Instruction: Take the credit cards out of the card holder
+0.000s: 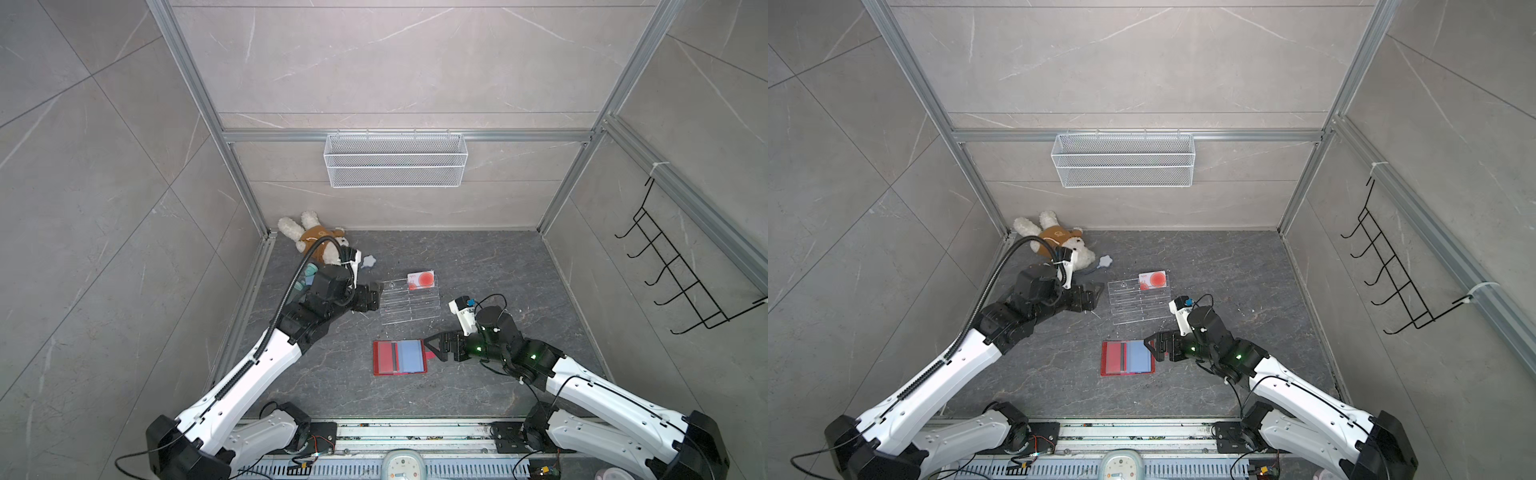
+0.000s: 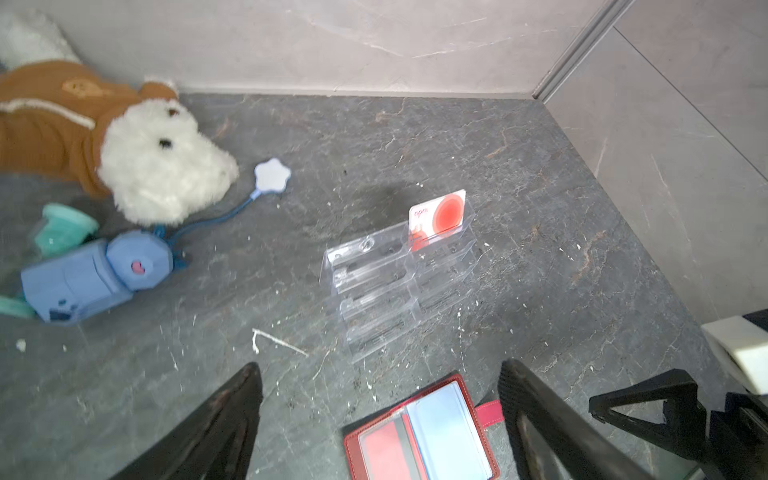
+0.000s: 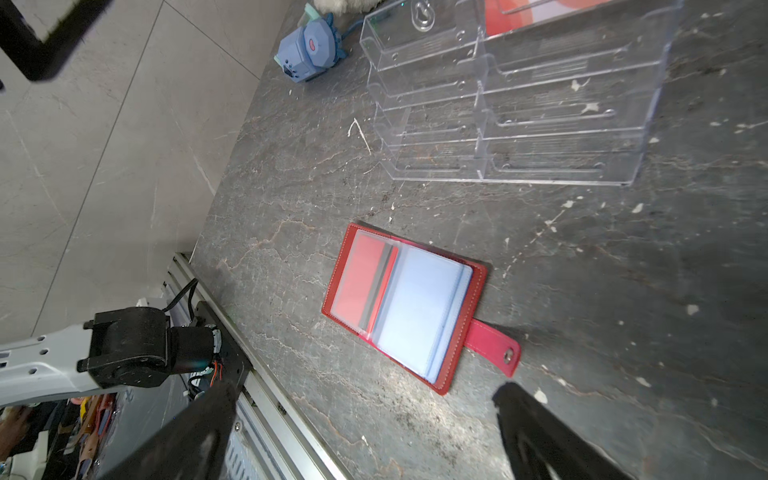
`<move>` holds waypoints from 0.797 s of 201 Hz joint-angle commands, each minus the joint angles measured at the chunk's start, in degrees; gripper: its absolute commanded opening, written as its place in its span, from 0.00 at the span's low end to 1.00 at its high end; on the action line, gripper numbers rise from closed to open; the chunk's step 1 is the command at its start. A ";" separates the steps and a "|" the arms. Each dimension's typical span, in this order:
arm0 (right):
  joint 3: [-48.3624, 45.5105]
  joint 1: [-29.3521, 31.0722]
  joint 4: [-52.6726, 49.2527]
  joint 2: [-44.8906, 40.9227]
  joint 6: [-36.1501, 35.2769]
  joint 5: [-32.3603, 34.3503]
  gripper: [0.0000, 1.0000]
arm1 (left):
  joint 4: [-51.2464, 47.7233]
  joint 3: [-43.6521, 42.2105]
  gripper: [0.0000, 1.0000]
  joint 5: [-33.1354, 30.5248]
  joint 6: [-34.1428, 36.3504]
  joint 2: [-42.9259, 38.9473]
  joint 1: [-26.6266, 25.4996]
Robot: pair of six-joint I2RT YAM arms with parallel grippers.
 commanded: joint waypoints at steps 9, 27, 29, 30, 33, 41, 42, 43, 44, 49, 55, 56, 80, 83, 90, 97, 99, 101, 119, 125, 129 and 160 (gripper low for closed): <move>-1.30 -0.17 7.42 3.26 3.01 -3.90 1.00 | 1.99 -6.76 0.91 -0.56 -12.20 -6.14 0.26; -1.48 -0.19 8.92 5.40 4.32 -5.20 0.97 | 2.38 -10.91 0.91 1.73 -17.30 -7.97 0.27; -1.55 -0.15 9.11 5.52 4.49 -5.34 0.96 | 2.49 -11.42 0.91 1.95 -17.93 -8.17 0.25; -1.61 -0.14 9.24 5.63 4.57 -5.40 0.96 | 2.55 -11.67 0.91 2.09 -18.18 -8.26 0.25; -1.77 -0.15 9.70 5.94 4.88 -5.70 0.96 | 2.67 -12.07 0.91 2.36 -19.13 -8.58 0.26; -2.37 -0.22 11.26 6.67 5.92 -6.49 0.93 | 2.99 -13.83 0.91 3.17 -21.47 -9.03 0.26; -2.46 -0.22 11.42 6.77 6.04 -6.59 0.92 | 3.07 -14.10 0.91 3.27 -21.75 -9.04 0.25; -2.54 -0.22 11.63 6.91 6.18 -6.68 0.92 | 3.10 -14.33 0.91 3.41 -22.12 -9.05 0.25; -2.63 -0.18 11.82 6.98 6.30 -6.77 0.91 | 3.25 -14.52 0.91 3.52 -22.43 -9.10 0.25; -3.07 -0.21 12.95 7.56 7.03 -7.38 0.88 | 3.84 -15.72 0.91 4.41 -23.87 -9.33 0.25; -3.52 -0.15 14.18 8.31 7.74 -8.07 0.83 | 4.74 -17.21 0.91 5.64 -25.52 -9.41 0.30; -3.56 -0.18 14.33 8.47 7.83 -8.17 0.82 | 4.91 -17.42 0.91 5.78 -25.80 -9.41 0.32; -4.43 -0.13 17.02 12.26 9.77 -9.71 0.59 | 10.64 -23.56 0.91 11.88 -32.68 -9.04 0.31; -4.54 -0.13 17.37 12.63 10.08 -9.75 0.55 | 11.49 -24.43 0.91 12.53 -33.52 -8.98 0.25; -4.81 -0.10 18.31 13.53 10.47 -10.01 0.49 | 13.81 -26.45 0.91 13.89 -35.44 -8.87 0.29; -4.92 0.02 18.84 14.42 10.89 -10.11 0.46 | 16.14 -28.34 0.91 14.99 -37.34 -8.69 0.26; -4.96 0.08 18.99 14.70 10.90 -10.11 0.45 | 16.74 -28.98 0.91 15.26 -37.84 -8.64 0.25; -4.95 0.05 19.05 15.01 10.96 -10.11 0.44 | 17.33 -29.43 0.90 15.46 -38.34 -8.56 0.27; -4.88 0.43 19.55 17.12 11.16 -9.98 0.28 | 19.66 -32.60 0.89 17.45 -41.42 -7.80 0.34; -4.90 0.64 19.72 17.58 11.26 -9.74 0.25 | 20.03 -33.09 0.89 18.18 -41.90 -7.53 0.35; -4.87 0.86 19.75 17.85 11.32 -9.33 0.24 | 20.49 -33.56 0.89 18.65 -42.30 -7.35 0.33; -4.06 1.76 19.62 20.71 11.17 -7.73 0.15 | 25.10 -38.21 0.79 20.74 -46.97 -6.25 0.38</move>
